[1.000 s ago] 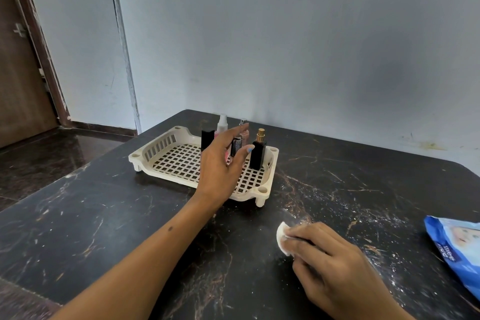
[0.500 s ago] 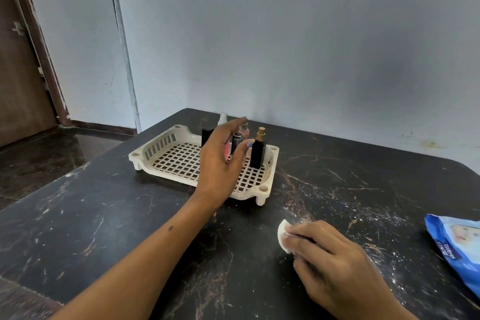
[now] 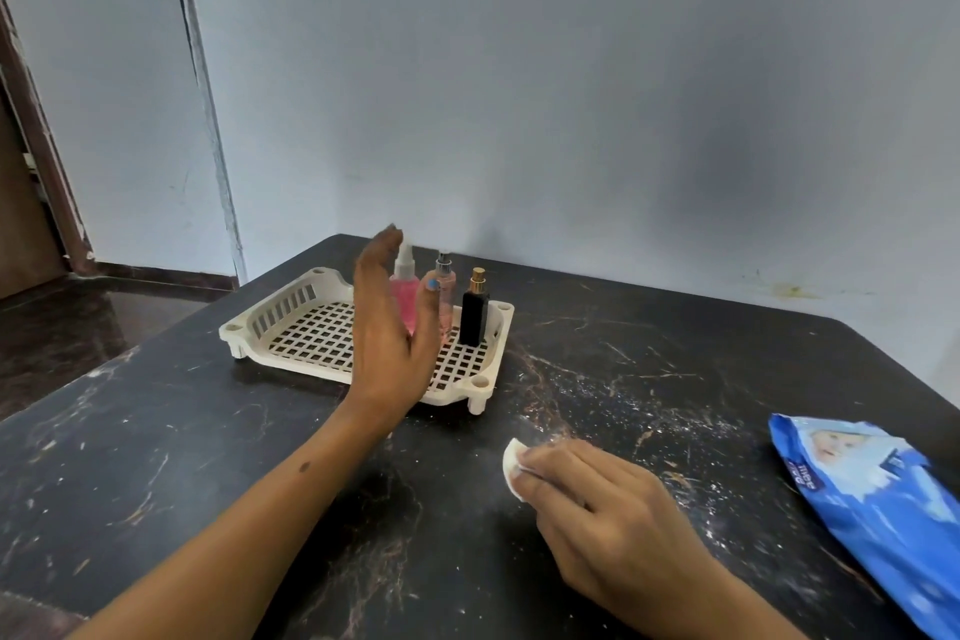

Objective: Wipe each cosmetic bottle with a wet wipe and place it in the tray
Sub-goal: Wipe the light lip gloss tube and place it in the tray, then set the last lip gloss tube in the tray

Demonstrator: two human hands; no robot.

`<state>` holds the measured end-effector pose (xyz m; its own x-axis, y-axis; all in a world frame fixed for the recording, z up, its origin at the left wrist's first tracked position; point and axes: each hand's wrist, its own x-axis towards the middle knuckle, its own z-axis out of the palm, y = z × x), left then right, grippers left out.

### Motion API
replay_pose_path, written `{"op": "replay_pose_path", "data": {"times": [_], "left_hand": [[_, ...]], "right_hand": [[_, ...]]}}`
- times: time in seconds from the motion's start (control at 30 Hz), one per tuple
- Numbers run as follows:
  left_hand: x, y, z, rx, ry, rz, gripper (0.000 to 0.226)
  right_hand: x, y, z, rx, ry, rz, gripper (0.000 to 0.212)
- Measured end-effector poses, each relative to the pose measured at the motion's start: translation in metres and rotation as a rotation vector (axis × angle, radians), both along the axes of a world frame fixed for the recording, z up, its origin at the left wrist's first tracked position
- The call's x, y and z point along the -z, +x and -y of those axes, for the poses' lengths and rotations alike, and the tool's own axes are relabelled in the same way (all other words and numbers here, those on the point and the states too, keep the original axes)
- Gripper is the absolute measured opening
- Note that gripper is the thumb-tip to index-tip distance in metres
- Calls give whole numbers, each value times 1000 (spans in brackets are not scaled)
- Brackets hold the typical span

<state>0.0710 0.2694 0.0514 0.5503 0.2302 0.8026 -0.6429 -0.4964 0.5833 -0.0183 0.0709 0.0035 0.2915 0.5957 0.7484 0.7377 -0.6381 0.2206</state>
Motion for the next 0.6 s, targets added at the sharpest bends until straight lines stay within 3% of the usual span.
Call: {"op": "replay_pose_path", "data": {"times": [0.1,0.2,0.37,0.5,0.6], "left_hand": [[-9,-11,4,-40,57,14,51],[-25,-42,24,26,-9,-10,46],[-33,-131,108,466,-149,-52,26],[-6,-201,196,820,-169,-179,30],[8,-244,255,976,-235,-256,35]], "right_hand": [[-16,-14,10,12,62,-43,25],[-31,-31,30,62,186,-83,22],[-50,-81,74,128,523,-67,18],[-64,-141,122,215,738,-50,19],[-61,-184,164,258,898,-76,22]]}}
